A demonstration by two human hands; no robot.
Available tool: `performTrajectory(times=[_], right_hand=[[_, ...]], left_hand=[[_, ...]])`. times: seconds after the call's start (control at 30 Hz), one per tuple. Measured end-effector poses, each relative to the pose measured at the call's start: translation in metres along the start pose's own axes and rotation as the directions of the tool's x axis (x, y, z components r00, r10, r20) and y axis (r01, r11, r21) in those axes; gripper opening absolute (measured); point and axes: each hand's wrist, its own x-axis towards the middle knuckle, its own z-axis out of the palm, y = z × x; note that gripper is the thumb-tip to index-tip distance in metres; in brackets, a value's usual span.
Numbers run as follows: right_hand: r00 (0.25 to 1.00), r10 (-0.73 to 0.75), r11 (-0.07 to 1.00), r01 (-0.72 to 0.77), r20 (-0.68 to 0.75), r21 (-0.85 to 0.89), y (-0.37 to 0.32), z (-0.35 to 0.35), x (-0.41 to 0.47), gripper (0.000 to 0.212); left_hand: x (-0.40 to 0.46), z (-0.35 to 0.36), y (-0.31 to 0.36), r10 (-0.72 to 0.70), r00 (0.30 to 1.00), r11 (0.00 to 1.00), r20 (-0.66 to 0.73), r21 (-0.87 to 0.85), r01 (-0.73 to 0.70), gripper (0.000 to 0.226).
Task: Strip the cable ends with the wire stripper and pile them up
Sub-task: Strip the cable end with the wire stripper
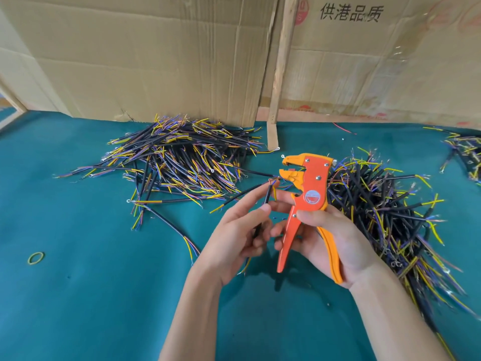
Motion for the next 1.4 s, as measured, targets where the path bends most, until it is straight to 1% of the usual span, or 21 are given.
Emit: performTrajectory(times=[0.03, 0.13, 0.2, 0.27, 0.33, 0.4, 0.43, 0.5, 0.57, 0.67, 0.73, 0.8, 0.87, 0.97, 1.03, 1.17, 1.33, 1.4], right_hand=[[1.000, 0.004, 1.000, -0.004, 0.001, -0.001, 0.001, 0.001, 0.000, 0.062], [1.000, 0.019, 1.000, -0.019, 0.017, 0.006, 0.004, 0.004, 0.001, 0.080], [0.999, 0.023, 1.000, -0.023, 0.024, 0.017, 0.005, 0.005, 0.001, 0.080], [0.999, 0.028, 0.999, -0.029, 0.030, 0.013, 0.005, 0.006, 0.002, 0.077], [0.999, 0.033, 0.999, -0.033, 0.015, 0.005, 0.006, 0.005, 0.002, 0.074], [0.999, 0.045, 0.999, -0.045, -0.021, 0.001, 0.005, 0.001, 0.003, 0.070], [0.998, 0.050, 0.999, -0.051, -0.034, -0.006, 0.005, 0.000, 0.003, 0.069], [0.997, 0.056, 0.998, -0.057, -0.044, -0.028, 0.005, -0.003, 0.004, 0.070], [0.997, 0.064, 0.996, -0.066, -0.044, -0.053, 0.006, -0.006, 0.004, 0.068], [0.995, 0.066, 0.994, -0.071, -0.069, -0.081, 0.010, -0.005, 0.007, 0.059], [0.994, 0.037, 0.996, -0.045, -0.101, -0.080, 0.014, -0.004, 0.009, 0.056], [0.993, -0.010, 0.997, 0.002, -0.117, -0.072, 0.015, -0.005, 0.010, 0.053], [0.993, -0.056, 0.996, 0.047, -0.109, -0.078, 0.014, -0.006, 0.009, 0.052], [0.993, -0.073, 0.995, 0.066, -0.088, -0.071, 0.013, -0.005, 0.009, 0.048], [0.994, -0.069, 0.994, 0.062, -0.089, -0.085, 0.014, -0.004, 0.009, 0.049], [0.992, -0.065, 0.992, 0.054, -0.104, -0.111, 0.015, -0.003, 0.009, 0.050], [0.989, -0.076, 0.990, 0.059, -0.125, -0.130, 0.012, -0.006, 0.008, 0.045], [0.990, -0.080, 0.990, 0.065, -0.120, -0.123, 0.012, -0.007, 0.008, 0.040]], left_hand=[[0.000, -0.001, -0.001, 0.005, 1.000, 1.000, -0.004, -0.008, -0.005, 0.039], [0.003, -0.002, -0.004, 0.056, 0.997, 0.997, -0.047, -0.059, -0.059, 0.036], [0.005, -0.001, -0.008, 0.086, 0.995, 0.992, -0.048, -0.091, -0.090, 0.034], [0.006, 0.001, -0.011, 0.129, 0.987, 0.991, -0.093, -0.032, -0.133, 0.033], [0.007, 0.001, -0.014, 0.172, 0.969, 0.984, -0.175, 0.076, -0.161, 0.032], [0.010, -0.001, -0.018, 0.225, 0.938, 0.963, -0.264, 0.205, -0.173, 0.025], [0.011, -0.003, -0.019, 0.255, 0.919, 0.952, -0.300, 0.242, -0.185, 0.023], [0.014, -0.006, -0.020, 0.317, 0.877, 0.936, -0.361, 0.266, -0.229, 0.027], [0.015, -0.007, -0.020, 0.349, 0.849, 0.926, -0.398, 0.284, -0.247, 0.029], [0.015, -0.007, -0.022, 0.367, 0.841, 0.917, -0.397, 0.309, -0.254, 0.035], [0.015, -0.007, -0.022, 0.365, 0.852, 0.912, -0.377, 0.329, -0.245, 0.048], [0.014, -0.006, -0.022, 0.383, 0.859, 0.887, -0.340, 0.394, -0.240, 0.064], [0.013, -0.005, -0.023, 0.396, 0.869, 0.853, -0.298, 0.469, -0.227, 0.070], [0.013, -0.003, -0.025, 0.386, 0.881, 0.826, -0.275, 0.529, -0.197, 0.060], [0.012, -0.001, -0.026, 0.397, 0.876, 0.802, -0.274, 0.568, -0.185, 0.051], [0.011, 0.000, -0.028, 0.454, 0.839, 0.756, -0.300, 0.628, -0.184, 0.041], [0.013, 0.002, -0.028, 0.491, 0.795, 0.759, -0.357, 0.623, -0.189, 0.026], [0.014, 0.001, -0.028, 0.504, 0.781, 0.754, -0.369, 0.629, -0.189, 0.024]])
